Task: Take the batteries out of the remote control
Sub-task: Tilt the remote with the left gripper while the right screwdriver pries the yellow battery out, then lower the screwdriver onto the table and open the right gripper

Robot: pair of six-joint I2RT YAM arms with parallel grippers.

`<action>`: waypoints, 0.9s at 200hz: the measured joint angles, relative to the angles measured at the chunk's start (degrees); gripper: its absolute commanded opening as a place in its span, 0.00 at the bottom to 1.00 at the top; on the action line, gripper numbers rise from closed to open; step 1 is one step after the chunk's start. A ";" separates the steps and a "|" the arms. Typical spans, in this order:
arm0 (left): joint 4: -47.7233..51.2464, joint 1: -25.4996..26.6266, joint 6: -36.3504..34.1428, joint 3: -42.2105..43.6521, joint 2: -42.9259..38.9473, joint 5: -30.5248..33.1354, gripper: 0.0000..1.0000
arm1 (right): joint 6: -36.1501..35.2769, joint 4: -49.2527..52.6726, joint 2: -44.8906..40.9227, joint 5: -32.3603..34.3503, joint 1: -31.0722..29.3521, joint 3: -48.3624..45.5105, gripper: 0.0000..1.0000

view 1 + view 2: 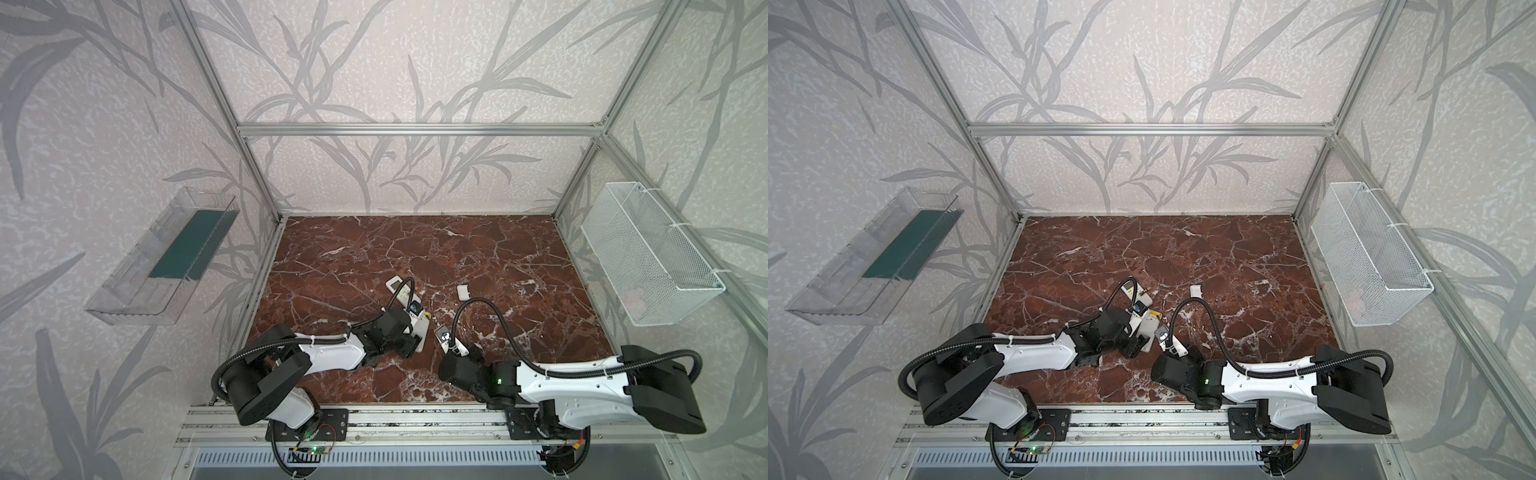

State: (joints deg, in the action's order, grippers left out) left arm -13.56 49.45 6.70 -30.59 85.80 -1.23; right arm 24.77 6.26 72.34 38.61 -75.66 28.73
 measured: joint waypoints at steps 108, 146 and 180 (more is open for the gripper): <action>-0.37 0.00 0.44 0.46 -0.22 -0.04 0.65 | -4.22 -2.21 -3.04 -0.13 0.02 -2.43 0.00; -0.96 0.00 0.61 0.76 -0.24 -0.13 0.64 | -3.21 -4.33 0.13 0.42 0.02 -2.47 0.00; -1.44 0.00 0.85 1.09 -0.26 -0.13 0.64 | -2.73 -6.58 1.73 0.81 0.04 -2.56 0.00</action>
State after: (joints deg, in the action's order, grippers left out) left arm -15.00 49.45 7.55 -29.50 85.54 -1.37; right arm 22.04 -0.32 74.06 39.42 -75.61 26.17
